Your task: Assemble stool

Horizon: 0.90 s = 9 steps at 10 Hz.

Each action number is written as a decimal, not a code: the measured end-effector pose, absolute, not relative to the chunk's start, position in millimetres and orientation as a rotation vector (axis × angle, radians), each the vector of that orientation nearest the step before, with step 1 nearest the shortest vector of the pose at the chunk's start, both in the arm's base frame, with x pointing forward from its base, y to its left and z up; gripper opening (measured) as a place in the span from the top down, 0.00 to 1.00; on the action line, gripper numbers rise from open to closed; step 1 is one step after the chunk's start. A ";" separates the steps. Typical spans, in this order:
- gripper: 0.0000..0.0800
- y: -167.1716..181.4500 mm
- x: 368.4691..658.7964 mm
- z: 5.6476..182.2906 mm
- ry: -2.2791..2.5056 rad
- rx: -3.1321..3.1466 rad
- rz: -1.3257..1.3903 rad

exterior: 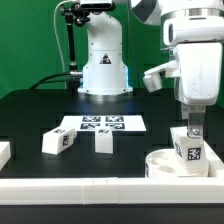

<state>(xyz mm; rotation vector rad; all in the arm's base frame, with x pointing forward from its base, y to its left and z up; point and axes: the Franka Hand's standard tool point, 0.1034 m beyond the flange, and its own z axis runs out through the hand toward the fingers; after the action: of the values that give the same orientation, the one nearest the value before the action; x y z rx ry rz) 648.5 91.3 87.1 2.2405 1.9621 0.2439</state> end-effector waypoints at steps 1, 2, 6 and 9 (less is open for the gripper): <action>0.19 91.5 649.8 85.0 2.051 2.141 0.216; 0.19 91.8 649.1 82.6 2.103 2.081 0.201; 0.45 90.9 648.8 82.0 2.098 2.088 0.200; 0.56 90.7 649.1 82.9 2.055 2.133 0.207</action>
Offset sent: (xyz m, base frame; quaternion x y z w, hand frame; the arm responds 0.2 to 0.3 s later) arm 0.0000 0.0000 0.0000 0.0000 0.0000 0.0000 1.0000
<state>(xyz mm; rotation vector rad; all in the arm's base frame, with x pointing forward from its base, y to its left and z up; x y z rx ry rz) 649.1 90.7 82.9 2.1325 2.0554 0.2067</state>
